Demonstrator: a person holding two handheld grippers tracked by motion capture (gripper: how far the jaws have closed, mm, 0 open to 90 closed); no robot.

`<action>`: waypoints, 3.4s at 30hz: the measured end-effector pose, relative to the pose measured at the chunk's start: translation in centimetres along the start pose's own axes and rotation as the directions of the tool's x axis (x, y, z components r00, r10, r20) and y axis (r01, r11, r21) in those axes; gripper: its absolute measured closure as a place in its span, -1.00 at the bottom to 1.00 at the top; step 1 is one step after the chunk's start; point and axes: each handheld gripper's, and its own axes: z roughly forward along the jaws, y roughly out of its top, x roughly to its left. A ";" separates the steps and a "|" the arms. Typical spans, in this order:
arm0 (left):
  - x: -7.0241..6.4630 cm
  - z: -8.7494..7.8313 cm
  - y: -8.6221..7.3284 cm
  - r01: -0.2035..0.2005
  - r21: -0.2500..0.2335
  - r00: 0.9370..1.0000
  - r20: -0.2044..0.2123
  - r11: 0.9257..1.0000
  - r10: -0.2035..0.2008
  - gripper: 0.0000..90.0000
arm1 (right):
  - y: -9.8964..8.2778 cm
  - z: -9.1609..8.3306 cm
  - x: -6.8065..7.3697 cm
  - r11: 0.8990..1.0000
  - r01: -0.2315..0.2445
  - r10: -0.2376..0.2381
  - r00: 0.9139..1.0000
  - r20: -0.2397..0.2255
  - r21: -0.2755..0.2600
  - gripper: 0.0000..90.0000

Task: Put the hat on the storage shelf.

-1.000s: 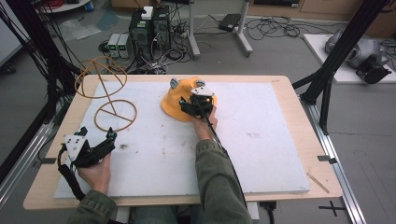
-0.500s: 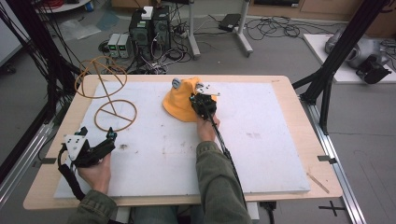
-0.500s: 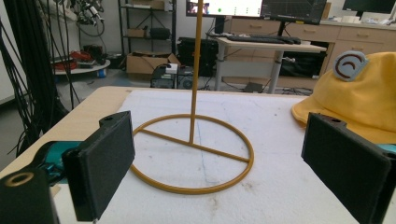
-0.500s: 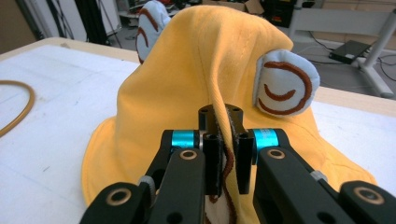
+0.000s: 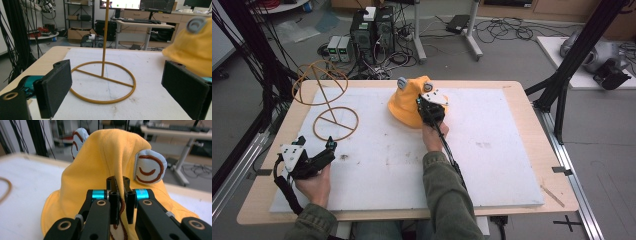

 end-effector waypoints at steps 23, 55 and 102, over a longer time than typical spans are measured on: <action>-0.7 0.3 0.0 -0.001 0.012 1.000 0.009 1.000 0.001 -0.78 | 12.8 -5.6 2.4 0.953 -0.070 0.031 0.990 -0.136 -0.296 0.95; 1.4 -1.0 -0.2 0.055 0.002 0.998 -0.031 0.999 -0.054 -0.78 | 18.6 0.1 19.8 0.957 -0.049 -0.080 0.902 -0.425 -0.285 0.95; 0.1 -0.4 0.0 0.002 -0.003 1.000 -0.015 1.000 -0.002 -0.78 | 14.3 -5.0 4.4 0.967 -0.011 -0.023 0.991 -0.130 -0.255 -0.73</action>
